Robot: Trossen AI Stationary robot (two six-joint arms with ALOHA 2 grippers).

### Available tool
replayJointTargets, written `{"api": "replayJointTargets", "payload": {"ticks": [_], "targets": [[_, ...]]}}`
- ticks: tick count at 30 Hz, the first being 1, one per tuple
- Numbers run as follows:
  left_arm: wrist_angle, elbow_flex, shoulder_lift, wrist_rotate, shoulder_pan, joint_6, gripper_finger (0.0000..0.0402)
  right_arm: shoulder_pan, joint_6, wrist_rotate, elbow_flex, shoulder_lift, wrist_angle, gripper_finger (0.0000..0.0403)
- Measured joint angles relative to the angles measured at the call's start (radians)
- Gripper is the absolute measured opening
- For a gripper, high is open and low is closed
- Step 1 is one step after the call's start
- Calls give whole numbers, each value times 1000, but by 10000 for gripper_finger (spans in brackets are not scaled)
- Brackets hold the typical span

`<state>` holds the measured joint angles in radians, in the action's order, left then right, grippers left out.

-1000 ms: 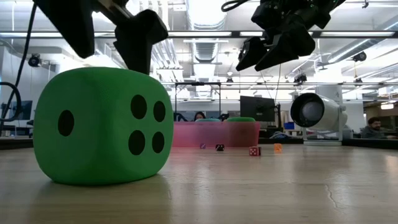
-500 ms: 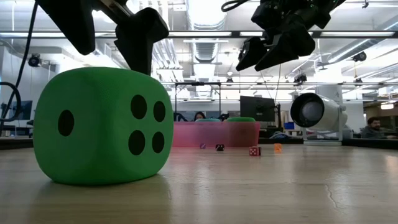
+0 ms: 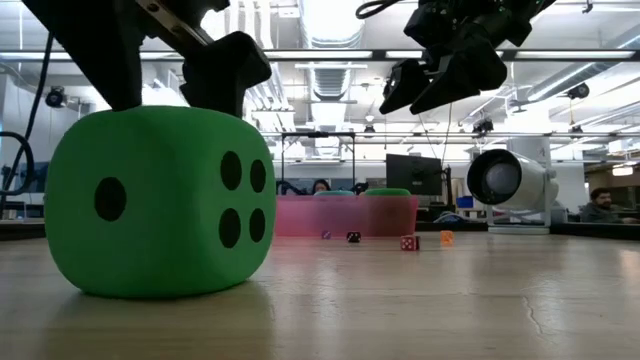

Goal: Pick & Place Dice
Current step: Put the large green dice into the the pink bin

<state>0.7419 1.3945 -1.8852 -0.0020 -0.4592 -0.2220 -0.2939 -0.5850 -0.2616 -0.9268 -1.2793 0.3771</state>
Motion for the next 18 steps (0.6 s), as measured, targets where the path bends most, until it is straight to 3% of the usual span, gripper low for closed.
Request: {"api": "replayJointTargets", "payload": {"ticks": [9,18], "targets": [[8,3,1,-11,3,-15,400,0,1,0,0,0,0,400],[143,72,-12,-99,-28,-30,400,0,0,0,0,0,0,400]]}}
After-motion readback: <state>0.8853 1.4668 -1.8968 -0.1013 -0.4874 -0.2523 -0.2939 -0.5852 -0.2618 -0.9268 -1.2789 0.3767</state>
